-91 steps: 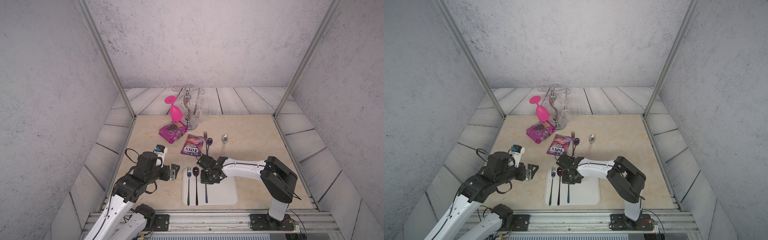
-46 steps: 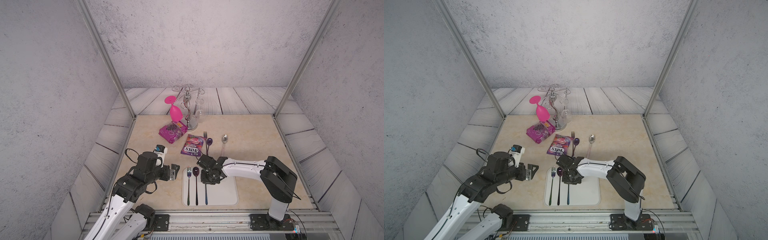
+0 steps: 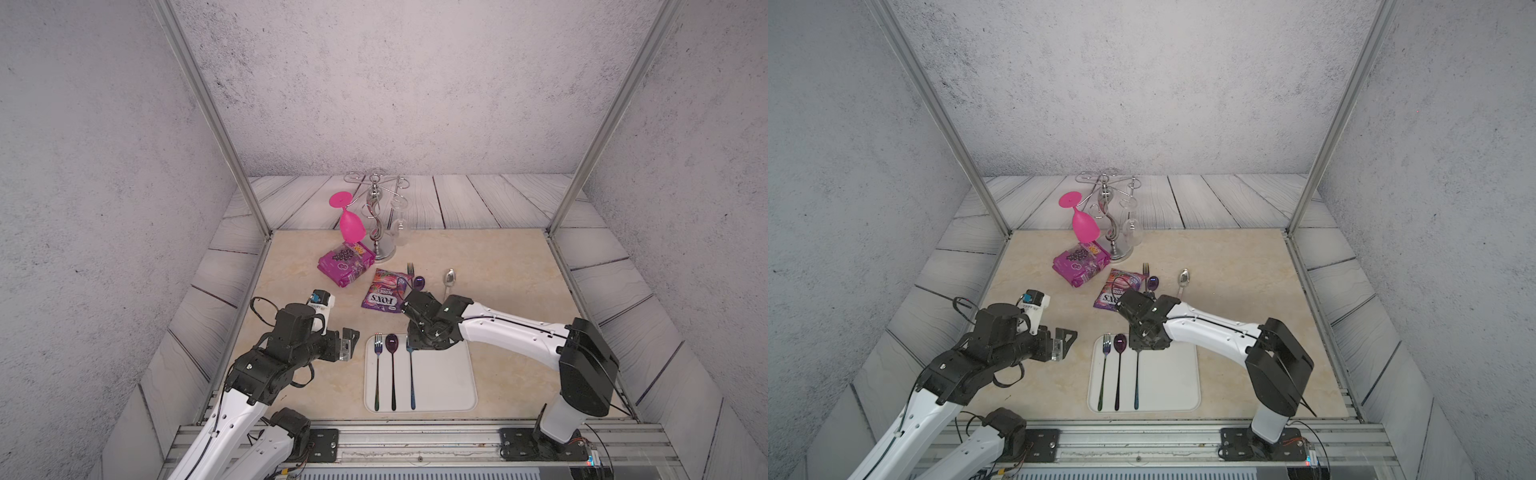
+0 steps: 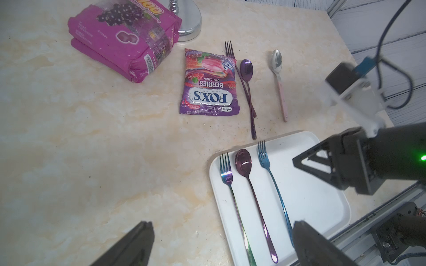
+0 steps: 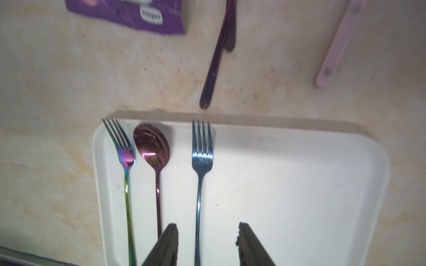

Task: Set the spoon and fork side by side
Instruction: Pick up the spoon from the center of the board.

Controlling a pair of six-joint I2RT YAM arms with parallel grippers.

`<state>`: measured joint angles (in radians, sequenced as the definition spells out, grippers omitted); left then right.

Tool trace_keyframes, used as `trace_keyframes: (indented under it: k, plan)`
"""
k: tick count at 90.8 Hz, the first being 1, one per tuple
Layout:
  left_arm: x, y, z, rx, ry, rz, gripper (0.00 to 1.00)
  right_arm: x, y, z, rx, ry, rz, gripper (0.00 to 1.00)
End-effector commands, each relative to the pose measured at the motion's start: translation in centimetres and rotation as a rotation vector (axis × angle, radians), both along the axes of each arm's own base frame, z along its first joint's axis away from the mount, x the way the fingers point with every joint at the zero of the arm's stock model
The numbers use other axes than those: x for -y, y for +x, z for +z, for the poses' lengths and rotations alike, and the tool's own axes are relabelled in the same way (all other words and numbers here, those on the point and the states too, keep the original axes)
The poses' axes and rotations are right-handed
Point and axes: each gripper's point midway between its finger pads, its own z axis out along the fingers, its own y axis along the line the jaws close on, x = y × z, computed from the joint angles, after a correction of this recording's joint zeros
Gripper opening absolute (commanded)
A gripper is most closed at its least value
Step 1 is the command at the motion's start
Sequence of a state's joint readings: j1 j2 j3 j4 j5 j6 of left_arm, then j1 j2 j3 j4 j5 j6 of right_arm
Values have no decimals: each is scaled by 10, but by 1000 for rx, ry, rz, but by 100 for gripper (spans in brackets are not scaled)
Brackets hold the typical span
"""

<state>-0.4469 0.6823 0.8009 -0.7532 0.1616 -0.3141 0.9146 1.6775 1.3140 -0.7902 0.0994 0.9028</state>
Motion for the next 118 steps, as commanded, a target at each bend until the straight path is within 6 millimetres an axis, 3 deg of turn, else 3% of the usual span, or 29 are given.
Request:
trace_keyframes:
  k: [1,13,25,49,75,92,118]
  plan:
    - [-3,0,-3,-1,13,11,99,53,32,1,1,-122,-13,45]
    - [-4,1,-4,-3,19,17,100,78,79,-2,9,-160,-47,46]
    - [-5,3,-5,-7,25,22,99,85,117,-16,-24,-158,-73,45]
    - [-5,3,-7,-15,32,24,100,97,162,-53,-68,-154,-130,43]
    - [-2,6,-11,-35,34,21,100,90,182,-81,-112,-140,-129,36]
    - [-1,7,-12,-39,32,16,100,92,183,-93,-135,-153,-141,24]
    - [-2,6,-10,-31,30,19,100,95,184,-86,-113,-143,-184,2]
